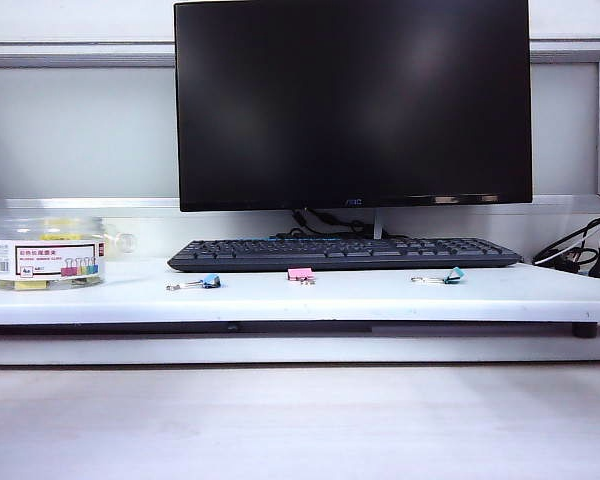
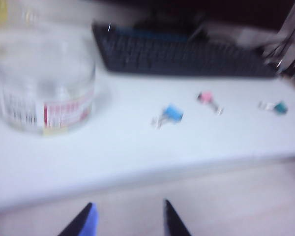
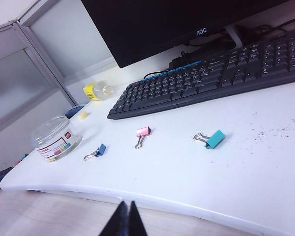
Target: Pick up the clips with the largest number of clips of the same color on the table and place them in a round transparent plastic box.
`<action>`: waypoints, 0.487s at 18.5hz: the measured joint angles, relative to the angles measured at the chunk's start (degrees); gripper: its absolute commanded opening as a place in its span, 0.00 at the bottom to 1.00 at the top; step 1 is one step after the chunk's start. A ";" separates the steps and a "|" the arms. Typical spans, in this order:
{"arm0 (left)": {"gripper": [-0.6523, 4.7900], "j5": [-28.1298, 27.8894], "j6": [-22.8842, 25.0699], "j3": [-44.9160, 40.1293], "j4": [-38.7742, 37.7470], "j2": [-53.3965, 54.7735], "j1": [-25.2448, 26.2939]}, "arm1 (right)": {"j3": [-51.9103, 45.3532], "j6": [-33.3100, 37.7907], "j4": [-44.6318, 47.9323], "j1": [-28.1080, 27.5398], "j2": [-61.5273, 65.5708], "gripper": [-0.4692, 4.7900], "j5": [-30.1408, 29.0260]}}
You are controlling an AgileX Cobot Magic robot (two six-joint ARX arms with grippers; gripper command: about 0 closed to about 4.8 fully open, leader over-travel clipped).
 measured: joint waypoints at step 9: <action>0.46 -0.02 0.04 -2.14 0.72 0.00 0.00 | 0.00 0.00 0.00 0.00 0.00 0.09 0.00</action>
